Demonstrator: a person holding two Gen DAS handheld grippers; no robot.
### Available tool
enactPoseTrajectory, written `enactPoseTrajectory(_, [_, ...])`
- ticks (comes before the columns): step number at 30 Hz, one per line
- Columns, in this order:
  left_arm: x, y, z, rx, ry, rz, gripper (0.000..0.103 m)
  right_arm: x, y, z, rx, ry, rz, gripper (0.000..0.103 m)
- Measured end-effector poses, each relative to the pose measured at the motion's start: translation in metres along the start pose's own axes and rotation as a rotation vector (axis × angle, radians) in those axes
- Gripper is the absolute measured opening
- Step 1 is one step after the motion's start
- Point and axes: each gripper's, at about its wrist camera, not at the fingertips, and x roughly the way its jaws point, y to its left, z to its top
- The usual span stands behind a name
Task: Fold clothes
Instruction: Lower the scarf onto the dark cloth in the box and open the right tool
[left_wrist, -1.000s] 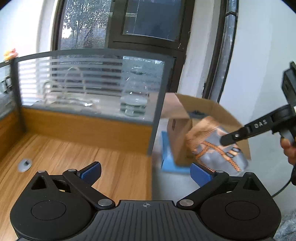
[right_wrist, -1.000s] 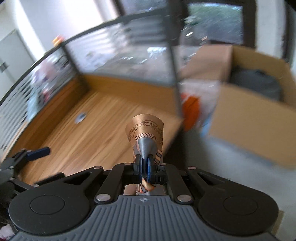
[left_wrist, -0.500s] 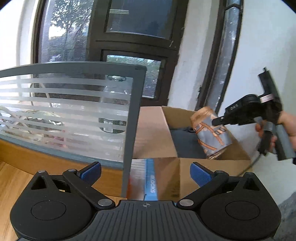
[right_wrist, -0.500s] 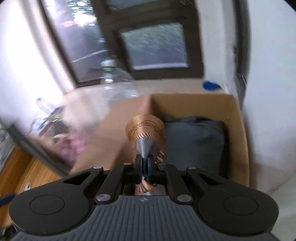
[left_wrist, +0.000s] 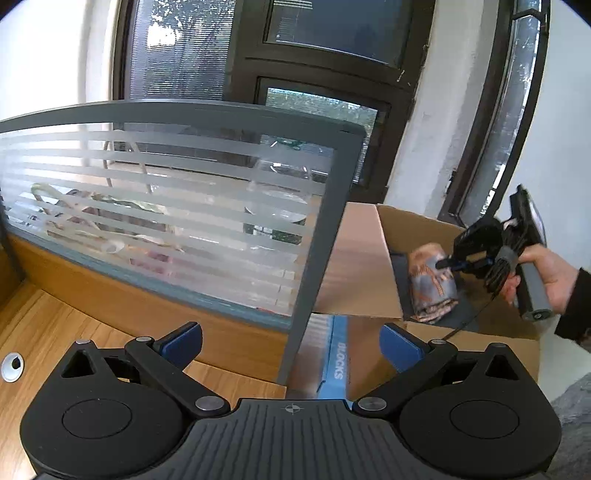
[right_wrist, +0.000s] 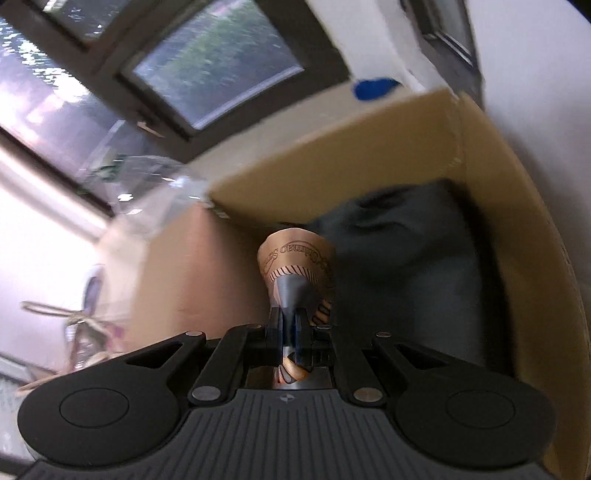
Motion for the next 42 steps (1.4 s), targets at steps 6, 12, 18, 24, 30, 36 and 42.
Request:
enactPoseTrajectory(6, [0.007, -0.009, 0.009, 0.012, 0.011, -0.064, 0.102, 0.013, -0.015, -0.001, -0.059, 0.022, -0.124, 0.011])
enactPoseTrajectory(12, [0.019, -0.028, 0.019, 0.064, 0.006, -0.134, 0.102, 0.005, -0.009, -0.01, -0.188, -0.004, -0.207, 0.04])
enactPoseTrajectory(18, [0.025, -0.044, 0.025, 0.102, -0.007, -0.19, 0.102, -0.019, 0.001, -0.023, -0.31, -0.018, -0.207, 0.062])
enactPoseTrajectory(24, [0.028, -0.056, 0.028, 0.114, -0.007, -0.175, 0.103, -0.06, 0.012, -0.043, -0.385, -0.039, -0.199, 0.073])
enactPoseTrajectory(30, [0.032, -0.064, 0.031, 0.113, 0.006, -0.186, 0.103, -0.093, 0.016, -0.059, -0.39, -0.053, -0.168, 0.083])
enactPoseTrajectory(36, [0.038, -0.069, 0.031, 0.084, 0.02, -0.186, 0.103, -0.118, 0.017, -0.075, -0.38, -0.072, -0.175, 0.09])
enactPoseTrajectory(42, [0.047, -0.08, 0.03, 0.129, 0.065, -0.128, 0.103, -0.134, 0.011, -0.093, -0.37, -0.084, -0.197, 0.093])
